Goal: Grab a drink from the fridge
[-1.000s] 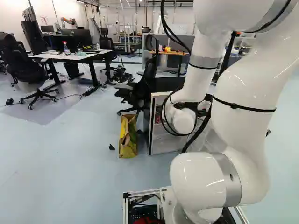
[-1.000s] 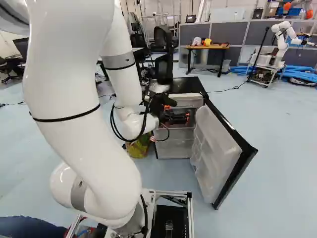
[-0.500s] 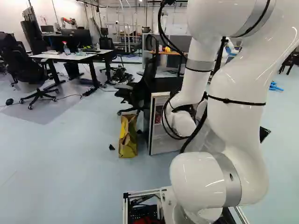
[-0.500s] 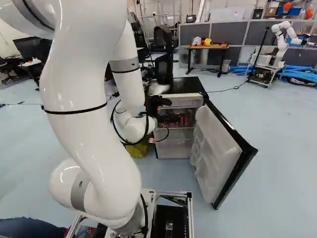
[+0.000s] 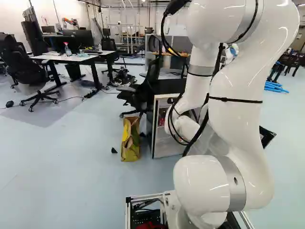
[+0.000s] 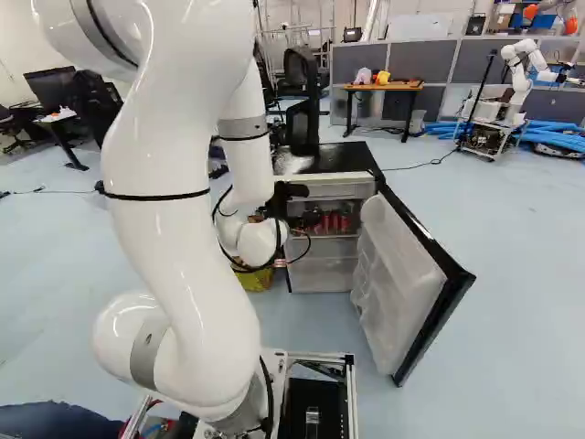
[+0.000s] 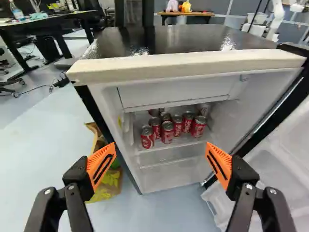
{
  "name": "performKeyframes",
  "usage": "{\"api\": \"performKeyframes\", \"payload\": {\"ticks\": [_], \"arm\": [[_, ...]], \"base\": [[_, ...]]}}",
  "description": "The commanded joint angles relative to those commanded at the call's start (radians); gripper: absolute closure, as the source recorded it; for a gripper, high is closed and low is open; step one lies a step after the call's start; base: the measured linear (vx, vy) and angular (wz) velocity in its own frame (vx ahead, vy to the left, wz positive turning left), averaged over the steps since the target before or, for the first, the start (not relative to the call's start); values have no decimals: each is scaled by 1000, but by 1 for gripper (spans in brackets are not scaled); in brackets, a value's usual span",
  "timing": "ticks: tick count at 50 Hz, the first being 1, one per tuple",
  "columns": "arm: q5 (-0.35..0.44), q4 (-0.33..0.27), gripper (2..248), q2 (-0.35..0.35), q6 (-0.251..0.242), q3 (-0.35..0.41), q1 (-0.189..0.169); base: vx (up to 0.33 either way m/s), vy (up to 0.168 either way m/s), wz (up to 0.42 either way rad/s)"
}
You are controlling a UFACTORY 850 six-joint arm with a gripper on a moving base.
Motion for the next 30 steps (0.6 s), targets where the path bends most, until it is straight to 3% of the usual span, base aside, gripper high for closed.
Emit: {"api": "performKeyframes", "payload": {"ticks": [14, 30], "arm": [[0, -80, 3, -57, 0, -28, -24], [0, -88, 3, -124, 0, -63, -55]], "base": [[0, 0, 0], [0, 0, 0]]}}
